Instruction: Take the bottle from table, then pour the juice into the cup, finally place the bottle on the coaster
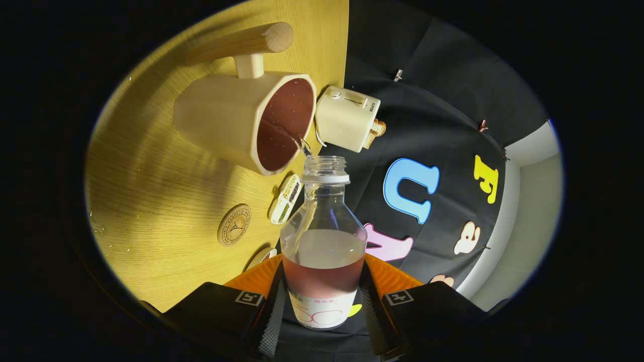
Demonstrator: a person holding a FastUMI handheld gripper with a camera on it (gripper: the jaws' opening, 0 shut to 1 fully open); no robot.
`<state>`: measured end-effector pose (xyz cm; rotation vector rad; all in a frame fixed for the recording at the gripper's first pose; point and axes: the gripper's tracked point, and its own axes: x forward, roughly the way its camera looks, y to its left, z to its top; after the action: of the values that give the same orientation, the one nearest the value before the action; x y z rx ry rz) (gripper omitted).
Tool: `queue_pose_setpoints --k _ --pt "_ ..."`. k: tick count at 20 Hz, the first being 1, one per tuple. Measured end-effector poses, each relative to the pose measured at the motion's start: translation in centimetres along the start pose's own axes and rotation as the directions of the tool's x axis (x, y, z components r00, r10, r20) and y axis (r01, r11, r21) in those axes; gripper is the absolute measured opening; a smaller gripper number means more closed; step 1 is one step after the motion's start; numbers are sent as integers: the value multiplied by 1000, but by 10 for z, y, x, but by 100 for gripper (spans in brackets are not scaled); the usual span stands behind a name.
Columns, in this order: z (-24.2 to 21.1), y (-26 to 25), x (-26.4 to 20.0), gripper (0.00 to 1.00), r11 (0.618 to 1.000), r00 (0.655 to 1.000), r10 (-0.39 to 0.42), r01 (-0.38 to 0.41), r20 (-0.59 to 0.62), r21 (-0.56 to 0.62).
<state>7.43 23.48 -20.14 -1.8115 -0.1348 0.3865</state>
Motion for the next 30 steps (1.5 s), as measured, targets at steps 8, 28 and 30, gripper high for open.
queue_pose_setpoints --k 8,28,30 --pt "7 -4 -3 72 998 999 -23 25 42 -62" --pt "12 -20 -4 72 985 994 -42 57 96 -166" --pt "14 -22 -4 72 980 993 -46 66 109 -187"
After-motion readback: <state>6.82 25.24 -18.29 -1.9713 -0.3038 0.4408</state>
